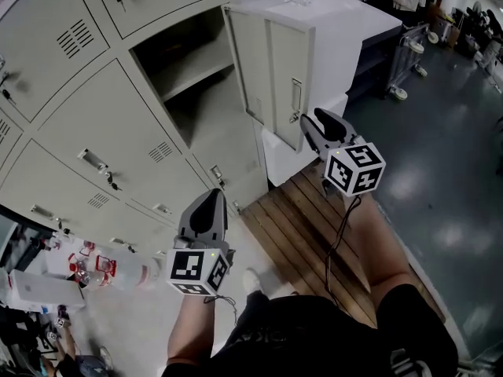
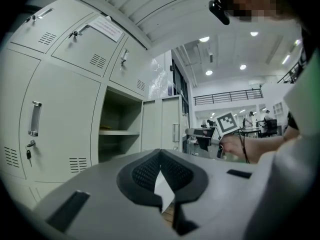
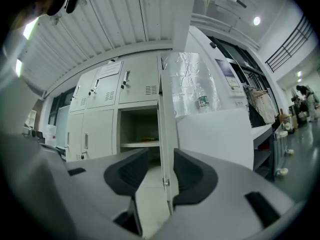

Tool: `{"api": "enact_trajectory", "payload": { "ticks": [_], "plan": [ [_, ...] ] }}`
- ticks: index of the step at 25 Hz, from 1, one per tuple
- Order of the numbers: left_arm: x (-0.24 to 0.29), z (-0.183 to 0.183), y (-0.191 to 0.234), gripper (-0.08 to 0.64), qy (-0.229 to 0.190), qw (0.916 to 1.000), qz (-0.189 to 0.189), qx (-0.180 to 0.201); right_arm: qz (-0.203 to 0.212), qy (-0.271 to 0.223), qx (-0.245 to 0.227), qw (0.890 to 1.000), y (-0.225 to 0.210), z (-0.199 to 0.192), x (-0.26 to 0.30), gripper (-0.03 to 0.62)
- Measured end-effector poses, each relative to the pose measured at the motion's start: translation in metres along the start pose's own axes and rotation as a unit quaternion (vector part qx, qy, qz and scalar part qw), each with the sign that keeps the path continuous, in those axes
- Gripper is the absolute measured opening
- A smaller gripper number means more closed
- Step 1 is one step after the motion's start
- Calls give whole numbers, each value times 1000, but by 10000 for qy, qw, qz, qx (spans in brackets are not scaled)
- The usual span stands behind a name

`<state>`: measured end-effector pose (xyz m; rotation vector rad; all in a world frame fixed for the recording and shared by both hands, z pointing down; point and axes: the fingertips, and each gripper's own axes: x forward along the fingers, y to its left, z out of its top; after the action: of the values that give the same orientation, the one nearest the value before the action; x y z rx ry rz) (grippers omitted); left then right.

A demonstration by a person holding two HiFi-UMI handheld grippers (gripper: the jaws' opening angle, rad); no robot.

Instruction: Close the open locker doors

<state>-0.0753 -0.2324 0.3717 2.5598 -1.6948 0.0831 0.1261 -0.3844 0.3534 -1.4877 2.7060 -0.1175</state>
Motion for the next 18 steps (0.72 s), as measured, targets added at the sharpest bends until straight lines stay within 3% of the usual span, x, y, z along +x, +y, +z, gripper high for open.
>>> {"api": "enact_trajectory", "payload": {
  "ticks": [18],
  "plan": [
    [29, 0, 60, 5, 48, 9994, -348, -38, -621, 103, -4, 9980, -21, -3, 54, 152]
  ]
}}
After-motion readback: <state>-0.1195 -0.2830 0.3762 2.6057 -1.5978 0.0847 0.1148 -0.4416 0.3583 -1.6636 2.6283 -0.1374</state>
